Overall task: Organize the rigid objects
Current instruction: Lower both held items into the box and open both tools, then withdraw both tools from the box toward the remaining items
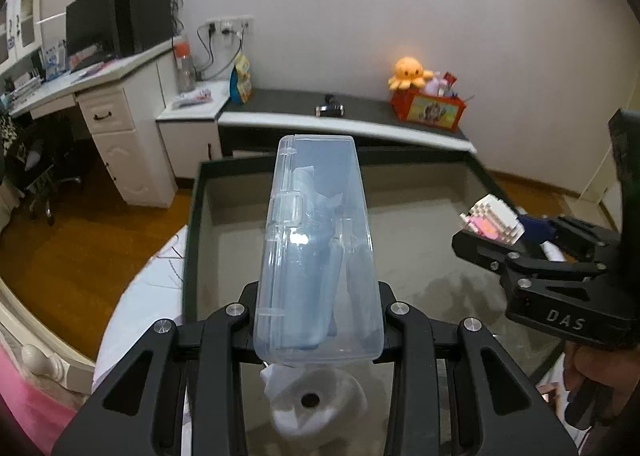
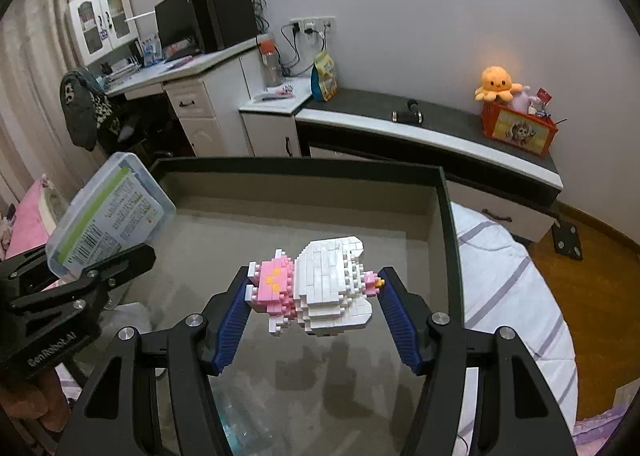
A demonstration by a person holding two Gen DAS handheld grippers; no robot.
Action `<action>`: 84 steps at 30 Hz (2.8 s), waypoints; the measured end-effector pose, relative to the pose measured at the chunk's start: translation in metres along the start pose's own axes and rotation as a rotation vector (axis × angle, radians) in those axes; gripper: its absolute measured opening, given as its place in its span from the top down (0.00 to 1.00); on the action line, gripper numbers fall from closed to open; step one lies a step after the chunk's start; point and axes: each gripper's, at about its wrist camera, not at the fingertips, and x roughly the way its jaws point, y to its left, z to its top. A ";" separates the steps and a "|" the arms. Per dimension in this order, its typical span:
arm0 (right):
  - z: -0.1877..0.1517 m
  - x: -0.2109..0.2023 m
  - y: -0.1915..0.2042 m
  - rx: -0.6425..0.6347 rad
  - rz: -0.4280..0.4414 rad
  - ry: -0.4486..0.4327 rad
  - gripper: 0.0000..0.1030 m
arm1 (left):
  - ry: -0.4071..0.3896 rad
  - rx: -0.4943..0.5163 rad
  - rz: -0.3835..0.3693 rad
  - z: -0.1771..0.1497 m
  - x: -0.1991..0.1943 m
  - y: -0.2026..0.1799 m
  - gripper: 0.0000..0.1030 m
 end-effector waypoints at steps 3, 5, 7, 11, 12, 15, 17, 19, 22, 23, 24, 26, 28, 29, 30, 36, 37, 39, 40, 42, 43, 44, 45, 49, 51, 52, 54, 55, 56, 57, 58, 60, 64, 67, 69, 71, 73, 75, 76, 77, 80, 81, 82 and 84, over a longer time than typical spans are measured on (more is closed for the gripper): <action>-0.002 0.005 -0.001 0.002 -0.005 0.021 0.36 | 0.019 -0.003 0.014 -0.001 0.007 0.001 0.52; -0.003 0.002 -0.002 0.010 -0.001 0.017 0.20 | 0.002 -0.010 0.028 -0.003 0.003 0.003 0.31; -0.002 -0.003 -0.001 0.016 -0.009 0.003 0.17 | -0.020 -0.017 0.037 -0.005 -0.005 0.005 0.12; -0.003 -0.014 -0.002 0.048 -0.030 -0.010 0.13 | -0.070 -0.025 0.053 -0.012 -0.027 0.009 0.04; -0.002 -0.017 -0.002 0.055 -0.033 -0.015 0.13 | -0.079 -0.029 0.054 -0.012 -0.031 0.011 0.03; -0.003 -0.035 -0.001 0.082 -0.028 -0.050 0.13 | -0.108 -0.045 0.055 -0.017 -0.051 0.016 0.02; -0.003 -0.045 0.003 0.088 -0.031 -0.070 0.13 | -0.123 -0.054 0.050 -0.022 -0.064 0.018 0.01; -0.004 -0.056 0.005 0.092 -0.025 -0.090 0.13 | -0.137 -0.055 0.049 -0.027 -0.076 0.019 0.01; -0.007 -0.072 0.013 0.084 -0.027 -0.116 0.13 | -0.160 -0.054 0.047 -0.034 -0.097 0.018 0.01; -0.009 -0.078 0.016 0.082 -0.027 -0.125 0.13 | -0.167 -0.054 0.047 -0.036 -0.103 0.018 0.01; -0.011 -0.083 0.017 0.082 -0.026 -0.131 0.13 | -0.175 -0.054 0.046 -0.039 -0.110 0.018 0.00; -0.016 -0.095 0.022 0.079 -0.021 -0.149 0.13 | -0.189 -0.052 0.045 -0.044 -0.123 0.017 0.00; -0.023 -0.107 0.026 0.073 -0.023 -0.164 0.13 | -0.199 -0.051 0.047 -0.050 -0.135 0.017 0.00; -0.024 -0.113 0.027 0.072 -0.023 -0.171 0.13 | -0.204 -0.053 0.047 -0.055 -0.143 0.018 0.00; -0.028 -0.119 0.028 0.071 -0.024 -0.179 0.13 | -0.207 -0.054 0.049 -0.056 -0.147 0.018 0.00; -0.053 -0.157 0.035 0.077 -0.034 -0.228 0.13 | -0.224 -0.063 0.058 -0.078 -0.177 0.017 0.00; -0.057 -0.161 0.036 0.076 -0.033 -0.231 0.13 | -0.225 -0.062 0.061 -0.082 -0.181 0.016 0.00; -0.067 -0.170 0.039 0.078 -0.035 -0.235 0.13 | -0.226 -0.059 0.068 -0.090 -0.188 0.014 0.00; -0.072 -0.173 0.041 0.078 -0.037 -0.235 0.13 | -0.224 -0.058 0.071 -0.095 -0.192 0.013 0.00; -0.081 -0.178 0.044 0.077 -0.041 -0.232 0.13 | -0.215 -0.057 0.071 -0.102 -0.197 0.012 0.00; -0.087 -0.180 0.046 0.078 -0.040 -0.232 0.13 | -0.211 -0.055 0.073 -0.106 -0.199 0.011 0.00; -0.092 -0.182 0.047 0.079 -0.038 -0.231 0.13 | -0.207 -0.054 0.077 -0.110 -0.202 0.010 0.00; -0.097 -0.184 0.049 0.081 -0.038 -0.230 0.13 | -0.204 -0.055 0.078 -0.115 -0.205 0.010 0.00; -0.119 -0.190 0.056 0.088 -0.044 -0.219 0.13 | -0.201 -0.066 0.074 -0.128 -0.217 0.013 0.00; -0.129 -0.191 0.059 0.091 -0.048 -0.212 0.13 | -0.204 -0.067 0.079 -0.135 -0.222 0.012 0.00; -0.134 -0.192 0.061 0.095 -0.047 -0.209 0.13 | -0.205 -0.069 0.080 -0.138 -0.224 0.012 0.00; -0.144 -0.192 0.065 0.097 -0.037 -0.199 0.13 | -0.202 -0.084 0.076 -0.146 -0.227 0.013 0.00; -0.150 -0.191 0.069 0.089 -0.037 -0.190 0.13 | -0.200 -0.089 0.073 -0.149 -0.228 0.013 0.00; -0.154 -0.190 0.071 0.084 -0.042 -0.183 0.13 | -0.198 -0.090 0.068 -0.152 -0.229 0.013 0.00; -0.158 -0.188 0.072 0.082 -0.047 -0.173 0.13 | -0.195 -0.088 0.067 -0.157 -0.230 0.012 0.00; -0.164 -0.186 0.073 0.085 -0.048 -0.159 0.13 | -0.190 -0.088 0.074 -0.161 -0.230 0.012 0.00; -0.171 -0.183 0.073 0.094 -0.048 -0.139 0.13 | -0.176 -0.092 0.077 -0.167 -0.228 0.014 0.00; -0.174 -0.185 0.073 0.097 -0.053 -0.135 0.13 | -0.159 -0.105 0.082 -0.175 -0.226 0.018 0.00; -0.175 -0.186 0.073 0.092 -0.056 -0.138 0.13 | -0.158 -0.111 0.085 -0.178 -0.225 0.019 0.00; -0.175 -0.186 0.075 0.089 -0.054 -0.136 0.13 | -0.157 -0.108 0.087 -0.179 -0.225 0.020 0.00; -0.176 -0.184 0.078 0.083 -0.051 -0.127 0.13 | -0.151 -0.106 0.088 -0.180 -0.223 0.020 0.00; -0.177 -0.180 0.081 0.079 -0.047 -0.114 0.13 | -0.138 -0.099 0.089 -0.181 -0.218 0.021 0.00; -0.177 -0.175 0.083 0.072 -0.040 -0.096 0.13 | -0.121 -0.091 0.095 -0.183 -0.211 0.021 0.00; -0.178 -0.171 0.085 0.067 -0.036 -0.083 0.13 | -0.110 -0.087 0.096 -0.185 -0.206 0.022 0.00; -0.179 -0.167 0.087 0.065 -0.034 -0.074 0.13 | -0.100 -0.084 0.096 -0.185 -0.202 0.023 0.00; -0.182 -0.154 0.092 0.061 -0.024 -0.037 0.13 | -0.062 -0.069 0.103 -0.188 -0.186 0.024 0.00; -0.183 -0.150 0.092 0.059 -0.023 -0.027 0.13 | -0.054 -0.065 0.106 -0.188 -0.180 0.024 0.00; -0.184 -0.145 0.093 0.058 -0.020 -0.015 0.13 | -0.047 -0.061 0.105 -0.188 -0.176 0.025 0.00; -0.186 -0.137 0.095 0.057 -0.013 0.006 0.13 | -0.034 -0.055 0.107 -0.188 -0.167 0.027 0.00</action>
